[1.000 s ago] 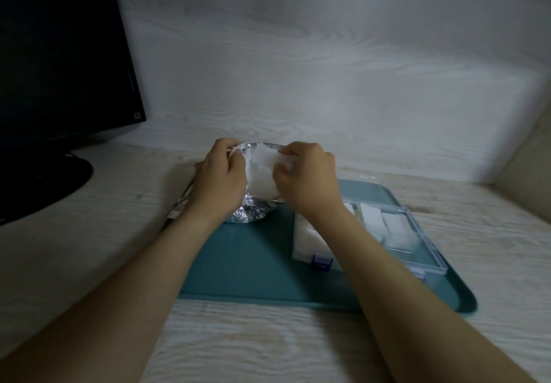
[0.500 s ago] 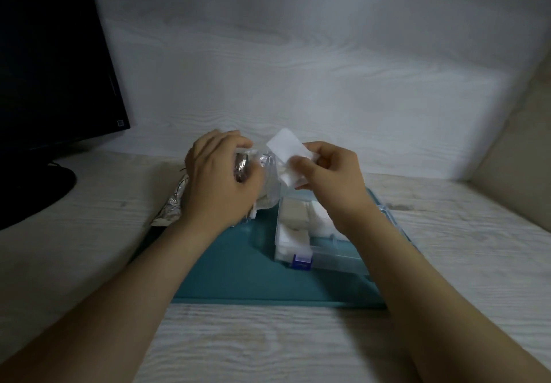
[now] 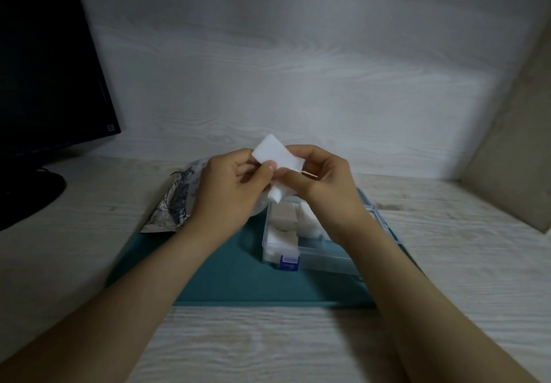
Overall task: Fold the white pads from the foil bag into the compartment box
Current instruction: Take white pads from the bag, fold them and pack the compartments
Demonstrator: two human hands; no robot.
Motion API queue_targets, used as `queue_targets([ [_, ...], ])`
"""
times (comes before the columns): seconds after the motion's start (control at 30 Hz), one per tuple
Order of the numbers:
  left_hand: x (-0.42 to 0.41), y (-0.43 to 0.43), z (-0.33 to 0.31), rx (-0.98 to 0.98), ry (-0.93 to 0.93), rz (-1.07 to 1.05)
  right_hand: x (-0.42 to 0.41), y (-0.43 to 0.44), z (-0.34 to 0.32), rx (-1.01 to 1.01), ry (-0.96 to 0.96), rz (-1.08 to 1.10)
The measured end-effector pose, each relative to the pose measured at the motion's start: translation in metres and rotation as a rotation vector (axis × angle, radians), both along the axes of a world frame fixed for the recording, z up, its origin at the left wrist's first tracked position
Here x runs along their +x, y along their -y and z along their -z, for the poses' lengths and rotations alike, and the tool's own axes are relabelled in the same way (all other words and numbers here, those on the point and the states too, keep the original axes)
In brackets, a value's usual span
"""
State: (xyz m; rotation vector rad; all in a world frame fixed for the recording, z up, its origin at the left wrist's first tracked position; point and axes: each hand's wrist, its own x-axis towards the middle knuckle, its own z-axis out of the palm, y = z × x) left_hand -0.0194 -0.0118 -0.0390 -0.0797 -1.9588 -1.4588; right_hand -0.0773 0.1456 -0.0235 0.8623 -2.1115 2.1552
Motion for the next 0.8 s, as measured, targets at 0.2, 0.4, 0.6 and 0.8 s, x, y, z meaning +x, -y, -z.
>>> queue_targets([
  [0.2,-0.0001,-0.0009,-0.0012,0.097,0.029,0.0,-0.0026,-0.0022,-0.0018,0.012,0.008,0.023],
  [0.4,-0.0004,0.0041,-0.0069,0.318,0.037,-0.032,-0.0075,-0.0049,-0.0016,0.003,0.041,0.114],
  [0.6,0.0005,0.0056,-0.0051,0.338,0.093,-0.022,-0.001,-0.0039,-0.0078,-0.153,-0.003,0.133],
  [0.8,0.0049,0.0019,-0.0091,0.294,0.087,0.045,0.0022,-0.0008,-0.0074,-0.144,-0.04,0.116],
])
